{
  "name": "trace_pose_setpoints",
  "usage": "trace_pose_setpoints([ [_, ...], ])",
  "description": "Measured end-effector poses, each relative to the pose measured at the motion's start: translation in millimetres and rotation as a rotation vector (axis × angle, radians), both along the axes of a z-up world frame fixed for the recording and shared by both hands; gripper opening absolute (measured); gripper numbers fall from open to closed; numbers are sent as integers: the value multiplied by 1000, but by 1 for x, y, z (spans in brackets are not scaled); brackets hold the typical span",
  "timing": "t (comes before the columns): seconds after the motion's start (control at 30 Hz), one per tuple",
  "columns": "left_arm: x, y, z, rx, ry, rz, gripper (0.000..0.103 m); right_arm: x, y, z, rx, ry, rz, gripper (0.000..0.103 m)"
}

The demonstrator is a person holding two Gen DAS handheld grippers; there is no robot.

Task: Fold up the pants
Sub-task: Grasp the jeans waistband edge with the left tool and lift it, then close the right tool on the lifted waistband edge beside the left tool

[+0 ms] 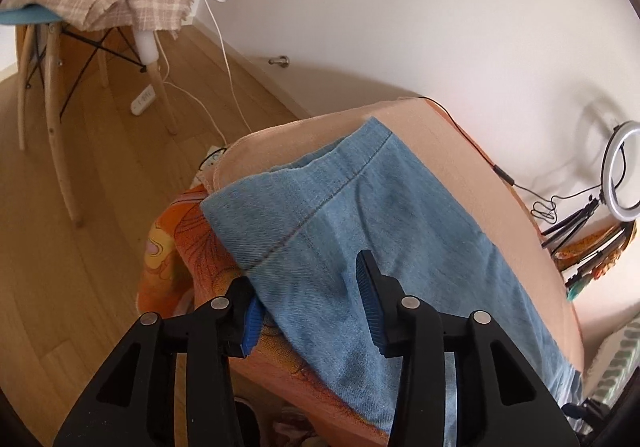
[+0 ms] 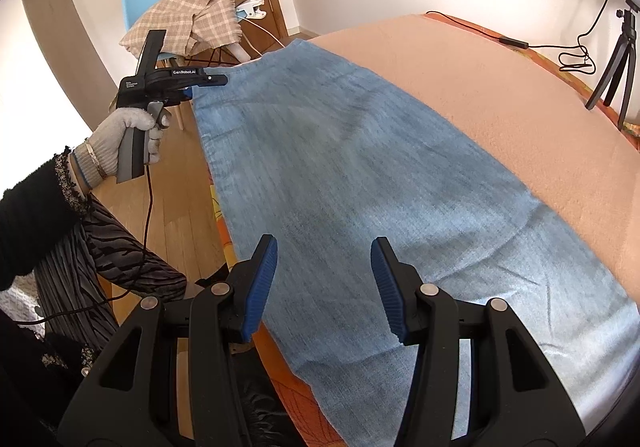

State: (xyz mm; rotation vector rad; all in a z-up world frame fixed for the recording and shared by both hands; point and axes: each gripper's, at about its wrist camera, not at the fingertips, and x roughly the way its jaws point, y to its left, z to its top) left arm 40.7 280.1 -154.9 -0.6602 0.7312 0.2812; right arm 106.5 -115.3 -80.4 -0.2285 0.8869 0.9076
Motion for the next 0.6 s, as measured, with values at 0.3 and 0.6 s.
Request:
trace_pose_setpoints([
  [0.3,6,-1,12,55,-65,-39,14,-4,5,1,1,-8,8,51],
  [0.6,17,-81,55,245,-162,-289,13,17,-8,-2,52,60,-86,51],
])
